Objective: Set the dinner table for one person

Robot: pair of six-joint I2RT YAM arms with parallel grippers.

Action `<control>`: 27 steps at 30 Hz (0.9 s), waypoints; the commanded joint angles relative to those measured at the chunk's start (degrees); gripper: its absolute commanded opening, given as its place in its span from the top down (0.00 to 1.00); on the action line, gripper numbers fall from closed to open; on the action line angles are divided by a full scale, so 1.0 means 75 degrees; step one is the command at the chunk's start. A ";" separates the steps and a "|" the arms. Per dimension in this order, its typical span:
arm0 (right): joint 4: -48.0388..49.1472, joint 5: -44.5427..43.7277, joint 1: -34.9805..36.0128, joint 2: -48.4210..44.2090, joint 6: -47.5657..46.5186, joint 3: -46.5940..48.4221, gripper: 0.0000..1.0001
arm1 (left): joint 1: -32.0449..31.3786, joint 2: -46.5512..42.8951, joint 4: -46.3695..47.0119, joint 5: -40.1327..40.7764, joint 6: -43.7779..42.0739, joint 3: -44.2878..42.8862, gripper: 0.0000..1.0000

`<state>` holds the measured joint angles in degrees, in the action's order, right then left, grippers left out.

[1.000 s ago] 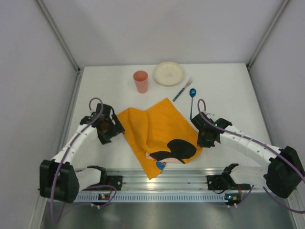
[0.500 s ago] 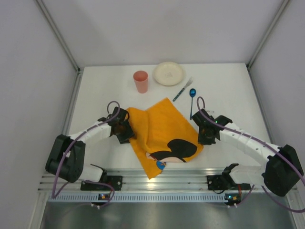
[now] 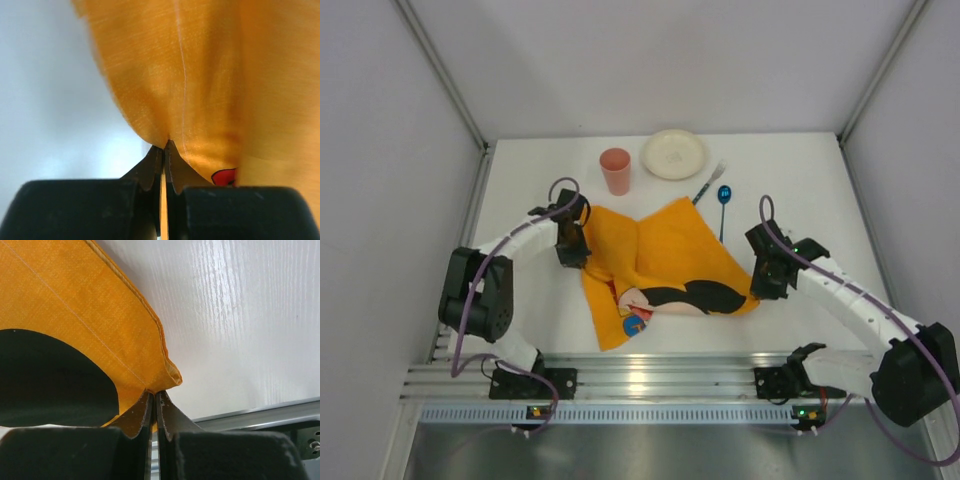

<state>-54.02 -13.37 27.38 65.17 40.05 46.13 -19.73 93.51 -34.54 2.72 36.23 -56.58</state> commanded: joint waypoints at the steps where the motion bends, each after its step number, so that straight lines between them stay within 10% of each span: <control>1: -0.0531 0.0352 -0.0298 -0.0158 -0.0055 -0.0034 1.00 | 0.1268 -0.0105 -0.1521 0.1172 -0.1418 -0.0926 1.00; 12: -0.0039 0.2728 -0.0124 0.0989 -0.0909 -0.0526 1.00 | 0.2572 0.0912 -0.2963 0.2426 -0.2452 -0.2592 1.00; 15: -0.0098 0.3024 0.0181 0.1552 -0.1168 -0.0315 1.00 | 0.2583 0.0985 -0.3316 0.2345 -0.2288 -0.2803 0.57; 19: -0.0566 0.2721 0.0896 0.1355 -0.1098 0.0584 0.32 | 0.2572 0.0388 -0.3550 0.2169 -0.2030 -0.3073 0.26; 20: -0.0706 0.2615 0.0978 0.1215 -0.1098 0.0831 0.26 | 0.2572 0.0178 -0.3573 0.2145 -0.1948 -0.3155 0.14; 27: -0.0396 0.1562 0.1155 0.0920 -0.1672 0.2790 0.15 | 0.2385 -0.0690 -0.2990 0.0603 -0.1644 -0.2995 0.12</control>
<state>-59.37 3.16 35.59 74.22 30.24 62.43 -0.84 92.47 -58.81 14.20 22.06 -80.42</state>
